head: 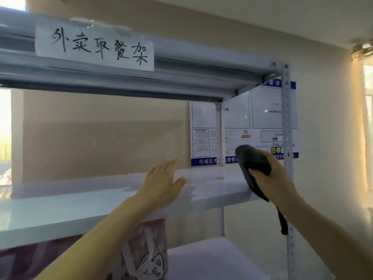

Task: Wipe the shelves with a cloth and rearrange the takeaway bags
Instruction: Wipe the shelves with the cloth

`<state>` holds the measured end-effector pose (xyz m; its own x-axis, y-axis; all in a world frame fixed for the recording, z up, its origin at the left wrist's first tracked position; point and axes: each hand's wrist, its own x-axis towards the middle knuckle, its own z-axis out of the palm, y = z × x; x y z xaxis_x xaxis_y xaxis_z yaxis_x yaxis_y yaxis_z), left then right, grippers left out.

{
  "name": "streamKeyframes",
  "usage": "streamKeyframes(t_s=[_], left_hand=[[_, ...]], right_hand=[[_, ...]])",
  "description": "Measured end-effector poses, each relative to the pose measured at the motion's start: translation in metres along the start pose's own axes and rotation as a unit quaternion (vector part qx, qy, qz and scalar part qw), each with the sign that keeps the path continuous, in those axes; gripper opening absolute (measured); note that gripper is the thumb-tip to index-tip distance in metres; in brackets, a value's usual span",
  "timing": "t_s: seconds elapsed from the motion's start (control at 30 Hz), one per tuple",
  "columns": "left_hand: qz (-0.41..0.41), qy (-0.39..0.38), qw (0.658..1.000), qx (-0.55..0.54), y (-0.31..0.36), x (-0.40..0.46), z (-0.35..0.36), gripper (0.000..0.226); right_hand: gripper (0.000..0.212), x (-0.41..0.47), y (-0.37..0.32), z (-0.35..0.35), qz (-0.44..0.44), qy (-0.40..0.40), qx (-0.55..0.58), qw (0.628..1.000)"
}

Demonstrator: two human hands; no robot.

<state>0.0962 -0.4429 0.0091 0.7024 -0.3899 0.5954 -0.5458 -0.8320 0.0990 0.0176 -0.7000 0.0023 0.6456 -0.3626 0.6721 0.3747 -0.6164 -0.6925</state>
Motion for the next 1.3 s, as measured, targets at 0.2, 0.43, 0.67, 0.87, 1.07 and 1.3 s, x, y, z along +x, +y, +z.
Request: streamKeyframes(t_s=[0.2,0.43,0.67,0.87,1.07,1.3], left_hand=[[0.031,-0.001,1.0,0.004,0.015,0.017,0.026,0.058],[-0.016,-0.104,0.994,-0.037,0.007,0.021,0.035,0.059],[-0.062,-0.112,0.989,0.071,0.006,0.018,0.042,0.078],[-0.097,-0.174,0.976,0.082,0.012,0.017,0.036,0.121],[-0.136,-0.217,0.962,0.094,0.014,0.021,0.035,0.143],[-0.157,-0.238,0.953,0.097,0.015,0.019,0.033,0.141]], right_hand=[[0.029,-0.011,0.017,0.041,-0.031,-0.147,-0.156,0.976],[0.032,0.029,0.045,0.026,0.042,-0.148,-0.168,0.974],[0.032,0.091,0.066,0.017,0.025,-0.235,-0.313,0.92],[0.042,0.098,0.074,0.014,0.026,-0.42,-0.215,0.881],[0.05,0.131,0.086,0.026,-0.034,-0.468,-0.261,0.843],[0.057,0.173,0.099,0.073,0.063,-0.478,-0.233,0.845]])
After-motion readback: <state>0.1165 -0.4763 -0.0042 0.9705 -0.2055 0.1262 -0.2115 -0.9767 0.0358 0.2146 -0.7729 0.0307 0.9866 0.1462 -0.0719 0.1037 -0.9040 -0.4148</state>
